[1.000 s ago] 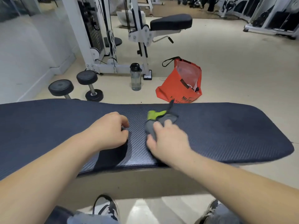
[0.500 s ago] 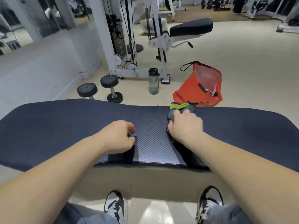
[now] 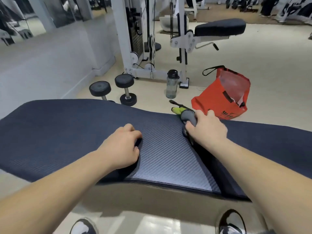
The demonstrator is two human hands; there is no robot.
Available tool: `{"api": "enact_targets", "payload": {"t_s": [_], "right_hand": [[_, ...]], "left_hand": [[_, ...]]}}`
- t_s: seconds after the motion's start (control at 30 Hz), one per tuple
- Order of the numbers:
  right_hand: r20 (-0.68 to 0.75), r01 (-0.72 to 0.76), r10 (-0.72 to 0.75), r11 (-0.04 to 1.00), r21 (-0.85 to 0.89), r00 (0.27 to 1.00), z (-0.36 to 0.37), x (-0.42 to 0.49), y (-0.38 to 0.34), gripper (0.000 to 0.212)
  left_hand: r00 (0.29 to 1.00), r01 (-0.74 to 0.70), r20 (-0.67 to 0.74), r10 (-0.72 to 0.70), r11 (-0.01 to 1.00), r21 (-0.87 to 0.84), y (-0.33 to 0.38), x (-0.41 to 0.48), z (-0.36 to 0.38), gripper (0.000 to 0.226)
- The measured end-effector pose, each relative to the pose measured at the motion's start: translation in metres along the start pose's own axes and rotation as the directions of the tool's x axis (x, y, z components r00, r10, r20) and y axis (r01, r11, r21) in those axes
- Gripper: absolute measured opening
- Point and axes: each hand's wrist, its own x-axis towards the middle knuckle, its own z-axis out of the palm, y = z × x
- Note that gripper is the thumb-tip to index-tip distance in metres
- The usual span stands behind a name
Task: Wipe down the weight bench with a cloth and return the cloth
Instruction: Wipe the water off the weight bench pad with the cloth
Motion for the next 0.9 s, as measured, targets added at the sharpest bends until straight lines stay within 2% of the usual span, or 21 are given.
{"api": "enact_targets", "payload": {"t_s": [0.1,0.2,0.27,0.3,0.37,0.47,0.53,0.6,0.77,0.83,0.9], "right_hand": [[-0.053,0.031,-0.032,0.999,-0.02,0.998,0.015,-0.006,-0.036,0.041],[-0.026,0.247,-0.247,0.969,-0.008,0.969,0.027,-0.027,-0.076,0.04],[0.048,0.419,-0.419,0.908,0.007,0.907,0.025,-0.036,-0.088,0.04],[0.074,0.461,-0.46,0.887,-0.004,0.885,0.021,-0.034,-0.088,0.04],[0.058,0.431,-0.429,0.902,-0.027,0.902,0.018,-0.019,-0.077,0.04],[-0.003,0.177,-0.177,0.984,-0.023,0.984,0.016,0.008,-0.052,0.04],[-0.052,0.096,-0.099,0.993,-0.066,0.994,0.02,0.011,-0.049,0.042],[-0.087,0.163,-0.176,0.977,-0.137,0.981,0.026,-0.002,-0.061,0.04],[0.022,0.458,-0.458,0.888,-0.024,0.889,0.021,-0.033,-0.078,0.041],[0.03,0.411,-0.41,0.91,-0.046,0.911,0.014,-0.02,-0.061,0.038],[0.03,0.24,-0.239,0.969,-0.056,0.971,0.004,-0.002,-0.035,0.035]], "left_hand": [[1.0,-0.016,-0.023,0.015,1.0,-0.022,-0.017,0.01,0.006,0.041],[0.998,-0.055,0.003,0.055,0.998,-0.03,-0.023,0.015,0.006,0.042],[0.997,-0.079,-0.008,0.078,0.996,-0.03,-0.03,0.017,0.008,0.044],[0.996,-0.087,-0.014,0.086,0.995,-0.04,-0.033,0.017,0.008,0.044],[0.996,-0.091,-0.012,0.09,0.993,-0.075,-0.038,0.019,0.009,0.045],[0.995,-0.103,-0.019,0.102,0.989,-0.103,-0.04,0.02,0.009,0.042],[0.994,-0.111,-0.019,0.11,0.988,-0.105,-0.04,0.021,0.009,0.041],[0.993,-0.116,-0.01,0.116,0.987,-0.108,-0.04,0.022,0.009,0.041],[0.992,-0.122,-0.048,0.117,0.985,-0.119,-0.041,0.027,0.003,0.034],[0.993,-0.107,-0.07,0.098,0.985,-0.135,-0.041,0.029,0.0,0.029],[0.993,-0.102,-0.066,0.093,0.985,-0.141,-0.041,0.028,-0.001,0.027]]}}
